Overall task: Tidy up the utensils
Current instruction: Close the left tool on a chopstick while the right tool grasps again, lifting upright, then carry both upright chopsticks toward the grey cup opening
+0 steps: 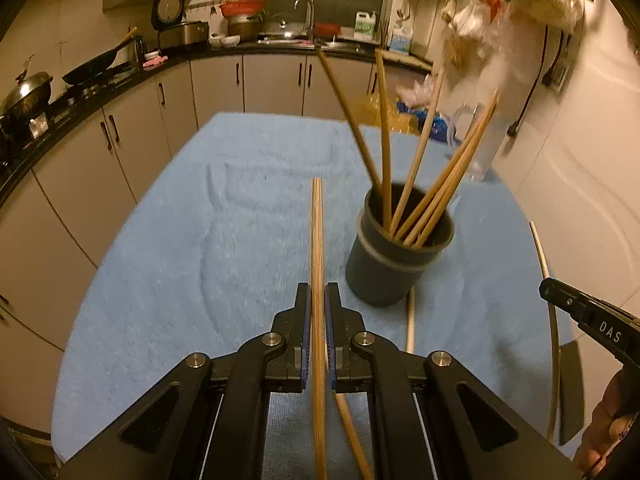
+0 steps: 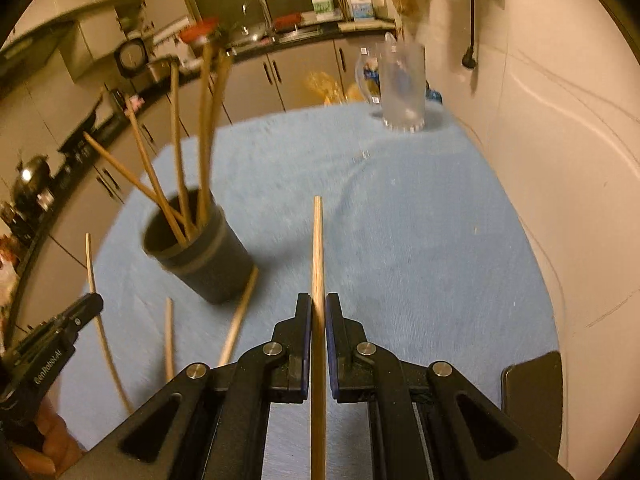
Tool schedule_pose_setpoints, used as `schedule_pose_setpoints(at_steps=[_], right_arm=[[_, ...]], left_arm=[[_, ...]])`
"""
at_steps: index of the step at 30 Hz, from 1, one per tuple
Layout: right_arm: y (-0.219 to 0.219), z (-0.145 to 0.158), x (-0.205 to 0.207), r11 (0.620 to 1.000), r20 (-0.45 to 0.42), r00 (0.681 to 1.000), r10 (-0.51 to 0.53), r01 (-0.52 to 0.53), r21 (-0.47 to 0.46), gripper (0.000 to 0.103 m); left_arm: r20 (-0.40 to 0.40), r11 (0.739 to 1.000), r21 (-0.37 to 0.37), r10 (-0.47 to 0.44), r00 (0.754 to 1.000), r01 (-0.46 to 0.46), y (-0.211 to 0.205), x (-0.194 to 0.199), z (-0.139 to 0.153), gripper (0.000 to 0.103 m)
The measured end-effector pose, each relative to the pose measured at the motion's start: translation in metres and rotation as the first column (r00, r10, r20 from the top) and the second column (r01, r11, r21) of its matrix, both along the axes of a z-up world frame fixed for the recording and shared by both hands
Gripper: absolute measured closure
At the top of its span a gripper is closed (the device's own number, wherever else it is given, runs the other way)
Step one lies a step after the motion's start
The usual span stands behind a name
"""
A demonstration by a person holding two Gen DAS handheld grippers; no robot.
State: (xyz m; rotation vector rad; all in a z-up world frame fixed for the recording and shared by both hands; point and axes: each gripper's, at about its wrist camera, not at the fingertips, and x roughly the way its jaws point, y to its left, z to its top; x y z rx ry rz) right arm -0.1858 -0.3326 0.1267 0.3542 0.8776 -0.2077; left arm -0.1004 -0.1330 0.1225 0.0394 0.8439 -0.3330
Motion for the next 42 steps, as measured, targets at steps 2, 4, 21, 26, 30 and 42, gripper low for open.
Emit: schedule_pose_setpoints(at_steps=[2,4,21,26,30,42], right_arm=[[-0.003,0.01,0.006,1.0,0.031,1.0,0.006,-0.006,0.012,0.098],[-0.003,0.013,0.009,1.0,0.042,0.999,0.009,-0.009,0.015,0.098],[-0.015,-0.073,0.053,0.974,-0.262,0.963,0.059,0.001,0.225,0.098],[-0.014,-0.101,0.065,0.974,-0.355,0.932,0.067,0.017,0.227,0.098],[-0.015,-0.09,0.073,0.972,-0.313,0.948,0.058,0.018,0.234,0.098],[-0.009,0.024,0.061,0.99,0.062,0.998,0.022,-0.03,0.137,0.098]], left_arm=[[0.013,1.0,-0.005,0.004,1.0,-0.004,0.005,0.007,0.008,0.097],[0.022,1.0,-0.015,0.007,1.0,-0.007,0.011,0.01,0.014,0.097],[0.043,0.999,-0.017,0.04,0.998,-0.039,0.035,0.018,0.032,0.097],[0.046,0.998,-0.023,0.062,0.997,-0.061,0.046,0.021,0.036,0.097],[0.043,0.997,-0.025,0.074,0.996,-0.073,0.055,0.024,0.039,0.097],[0.082,0.997,-0.051,0.057,0.995,-0.053,0.051,0.031,0.064,0.097]])
